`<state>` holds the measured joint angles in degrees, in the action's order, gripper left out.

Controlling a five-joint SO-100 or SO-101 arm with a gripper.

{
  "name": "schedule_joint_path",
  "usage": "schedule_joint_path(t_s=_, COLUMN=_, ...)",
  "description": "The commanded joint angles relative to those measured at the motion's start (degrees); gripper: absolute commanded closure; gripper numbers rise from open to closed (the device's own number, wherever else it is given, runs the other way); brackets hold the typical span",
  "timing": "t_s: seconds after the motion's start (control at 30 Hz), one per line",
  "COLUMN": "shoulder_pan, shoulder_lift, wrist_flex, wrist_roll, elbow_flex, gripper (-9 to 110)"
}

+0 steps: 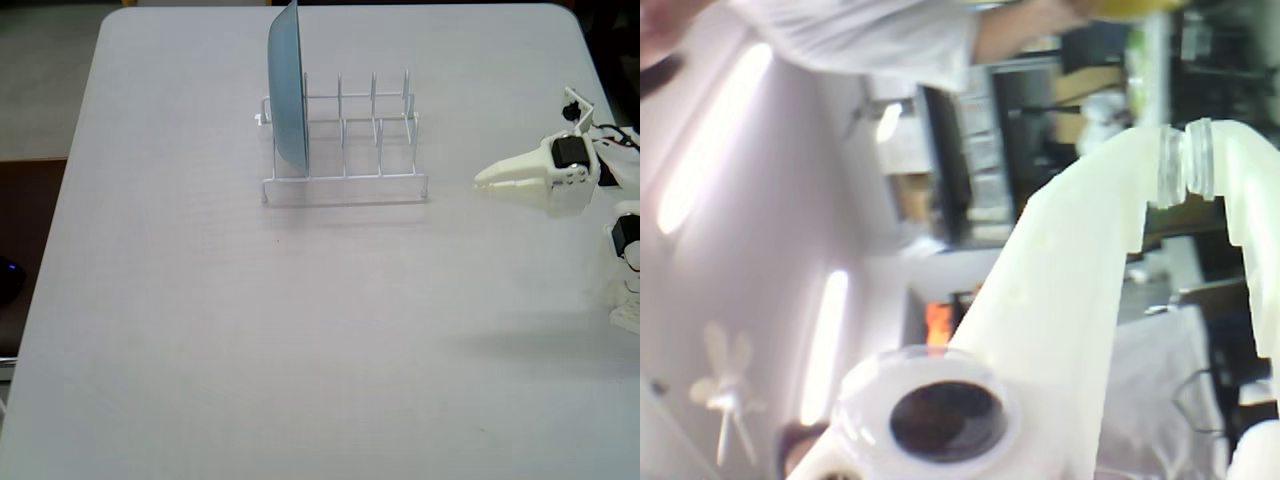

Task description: Could you take three plates?

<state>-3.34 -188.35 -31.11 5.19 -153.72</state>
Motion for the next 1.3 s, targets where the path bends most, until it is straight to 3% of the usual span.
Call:
schedule_joint_path(t_s=0.0, shoulder_pan=0.7, shoulder_lift=-1.1, wrist_flex=-2.3, wrist_roll=-0.7, elbow_flex=-1.6, gripper=102)
schedule_joint_path(t_s=0.4, shoulder_pan=1.4, shoulder_lift=-1.1, wrist_flex=-0.4, wrist_roll=-3.8, elbow_flex=-19.6, gripper=102)
schedule_joint_path(t_s=0.83, shoulder_pan=2.6, shoulder_lift=-1.1, wrist_flex=3.6, wrist_roll=-2.2, elbow_flex=-25.9, gripper=102)
schedule_joint_path(t_s=1.27, shoulder_pan=2.6, shoulder_lift=-1.1, wrist_flex=-3.0, wrist_roll=-4.3, elbow_flex=-25.9, gripper=102)
